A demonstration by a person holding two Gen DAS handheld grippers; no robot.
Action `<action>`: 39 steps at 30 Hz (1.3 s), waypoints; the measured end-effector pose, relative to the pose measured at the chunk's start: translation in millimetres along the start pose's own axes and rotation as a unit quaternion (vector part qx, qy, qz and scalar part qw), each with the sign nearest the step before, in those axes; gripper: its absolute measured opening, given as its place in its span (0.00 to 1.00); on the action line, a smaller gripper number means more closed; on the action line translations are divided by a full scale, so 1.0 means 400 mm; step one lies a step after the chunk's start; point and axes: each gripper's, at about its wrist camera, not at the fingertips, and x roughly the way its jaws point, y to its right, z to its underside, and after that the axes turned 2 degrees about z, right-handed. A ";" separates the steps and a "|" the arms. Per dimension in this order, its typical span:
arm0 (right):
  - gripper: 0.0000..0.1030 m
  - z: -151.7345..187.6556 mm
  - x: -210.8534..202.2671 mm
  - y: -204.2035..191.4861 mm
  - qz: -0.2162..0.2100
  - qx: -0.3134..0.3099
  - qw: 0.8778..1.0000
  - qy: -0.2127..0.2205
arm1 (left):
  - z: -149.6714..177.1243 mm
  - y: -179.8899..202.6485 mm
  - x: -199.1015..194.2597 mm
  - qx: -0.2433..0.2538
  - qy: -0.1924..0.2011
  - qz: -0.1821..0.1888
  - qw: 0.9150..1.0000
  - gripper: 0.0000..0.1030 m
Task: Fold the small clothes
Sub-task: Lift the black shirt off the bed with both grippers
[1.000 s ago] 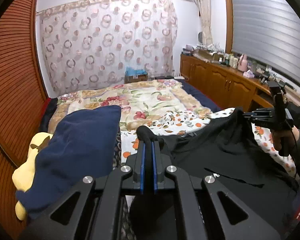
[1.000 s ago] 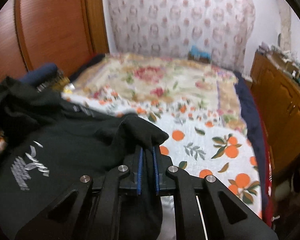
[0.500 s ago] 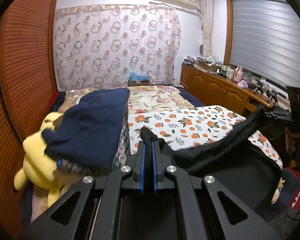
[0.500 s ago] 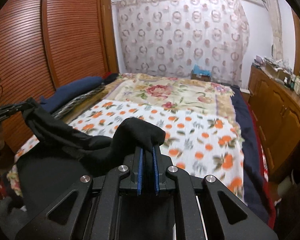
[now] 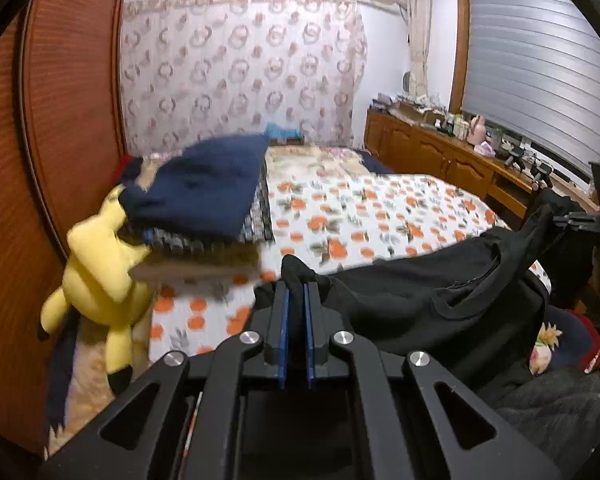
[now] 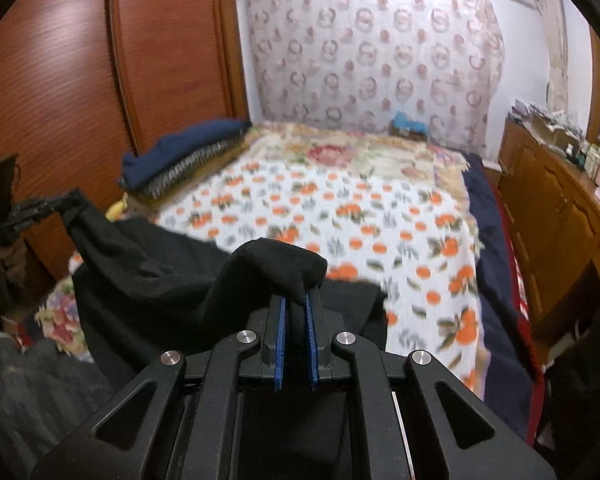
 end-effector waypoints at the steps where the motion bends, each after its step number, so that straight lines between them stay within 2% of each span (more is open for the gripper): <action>1: 0.06 0.019 0.018 0.000 0.006 0.000 1.000 -0.013 | 0.014 -0.004 0.011 -0.002 -0.007 -0.004 1.000 0.04; 6: 0.06 0.109 0.097 0.010 0.021 0.006 0.998 -0.059 | 0.058 -0.018 0.055 -0.018 -0.037 -0.010 0.999 0.04; 10: 0.08 0.136 0.116 0.019 0.024 0.013 0.997 -0.072 | 0.072 -0.013 0.061 -0.013 -0.043 -0.023 0.999 0.08; 11: 0.08 0.138 0.120 0.021 0.025 0.014 0.997 -0.074 | 0.073 -0.013 0.063 -0.011 -0.044 -0.024 0.999 0.10; 13: 0.08 0.138 0.117 0.020 0.026 0.013 0.997 -0.074 | 0.073 -0.014 0.061 -0.006 -0.045 -0.026 0.999 0.32; 14: 0.08 0.136 0.117 0.021 0.025 0.014 0.997 -0.074 | 0.072 -0.016 0.059 -0.006 -0.044 -0.026 0.999 0.37; 18: 0.13 0.129 0.113 0.018 0.038 0.002 0.996 -0.075 | 0.058 -0.025 0.047 -0.007 -0.040 -0.032 0.999 0.43; 22: 0.19 0.099 0.077 0.023 0.048 -0.005 0.997 -0.058 | 0.037 -0.042 0.032 -0.013 -0.028 -0.036 0.999 0.49; 27: 0.28 0.060 0.049 0.036 0.064 -0.019 0.997 -0.041 | -0.010 -0.056 0.028 -0.001 -0.011 -0.046 0.999 0.49; 31: 0.35 0.031 0.043 0.046 0.068 -0.024 0.997 -0.027 | -0.048 -0.078 0.065 0.001 -0.016 -0.048 0.999 0.49; 33: 0.44 0.020 0.050 0.049 0.066 -0.026 0.997 -0.023 | -0.063 -0.089 0.096 0.001 -0.022 -0.051 0.998 0.49; 35: 0.47 0.012 0.076 0.053 0.067 -0.032 0.997 -0.026 | -0.075 -0.098 0.135 -0.002 -0.035 -0.041 0.999 0.49; 39: 0.49 0.008 0.149 0.066 0.059 -0.026 0.997 -0.042 | -0.084 -0.099 0.208 0.004 -0.064 -0.035 0.997 0.49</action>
